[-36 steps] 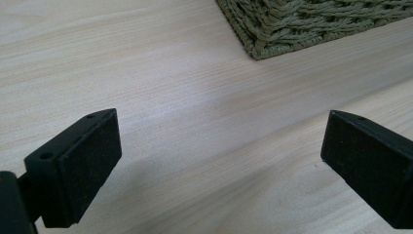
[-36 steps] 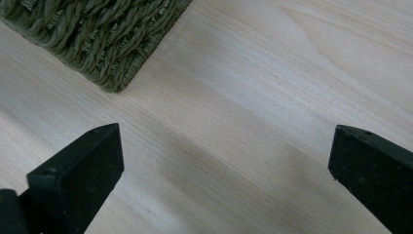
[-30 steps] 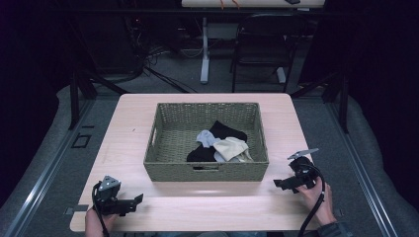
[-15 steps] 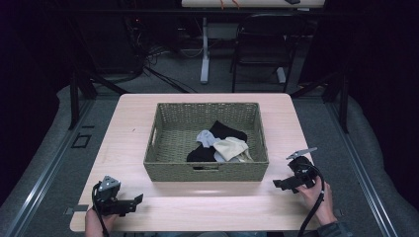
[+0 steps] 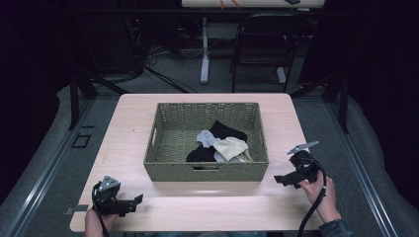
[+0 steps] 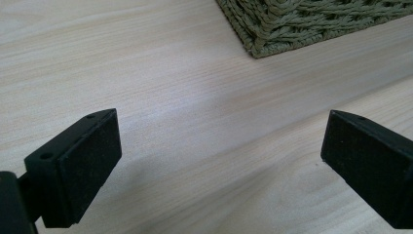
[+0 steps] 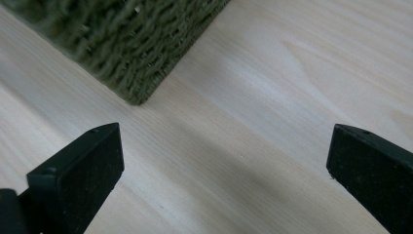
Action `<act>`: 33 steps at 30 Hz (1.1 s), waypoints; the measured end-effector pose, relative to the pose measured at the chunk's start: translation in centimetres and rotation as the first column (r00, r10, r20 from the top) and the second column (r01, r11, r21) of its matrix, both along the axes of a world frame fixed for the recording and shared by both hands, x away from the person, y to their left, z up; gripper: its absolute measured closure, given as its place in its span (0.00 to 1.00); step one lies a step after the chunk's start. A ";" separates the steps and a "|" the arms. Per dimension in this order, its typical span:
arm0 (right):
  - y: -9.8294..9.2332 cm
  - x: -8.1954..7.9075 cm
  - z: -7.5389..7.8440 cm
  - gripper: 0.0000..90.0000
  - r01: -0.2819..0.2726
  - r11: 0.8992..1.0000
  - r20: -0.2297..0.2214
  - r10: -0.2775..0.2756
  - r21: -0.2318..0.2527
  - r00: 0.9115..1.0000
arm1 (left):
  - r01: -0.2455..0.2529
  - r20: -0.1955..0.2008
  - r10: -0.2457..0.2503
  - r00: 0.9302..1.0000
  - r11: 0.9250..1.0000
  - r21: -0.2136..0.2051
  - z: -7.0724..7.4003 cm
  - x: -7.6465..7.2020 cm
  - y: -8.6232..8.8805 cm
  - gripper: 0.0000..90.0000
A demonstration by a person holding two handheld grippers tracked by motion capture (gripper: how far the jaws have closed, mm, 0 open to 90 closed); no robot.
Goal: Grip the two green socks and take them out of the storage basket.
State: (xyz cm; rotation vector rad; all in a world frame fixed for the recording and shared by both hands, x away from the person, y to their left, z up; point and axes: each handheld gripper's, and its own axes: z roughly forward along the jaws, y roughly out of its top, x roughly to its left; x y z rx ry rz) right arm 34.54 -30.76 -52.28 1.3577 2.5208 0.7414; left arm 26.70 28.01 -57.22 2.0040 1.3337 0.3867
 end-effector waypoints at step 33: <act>5.1 4.8 12.4 0.00 -0.166 0.985 0.087 0.162 0.047 0.983 | -0.009 -0.007 0.009 1.000 1.000 -0.007 -0.1 0.1 0.1 0.01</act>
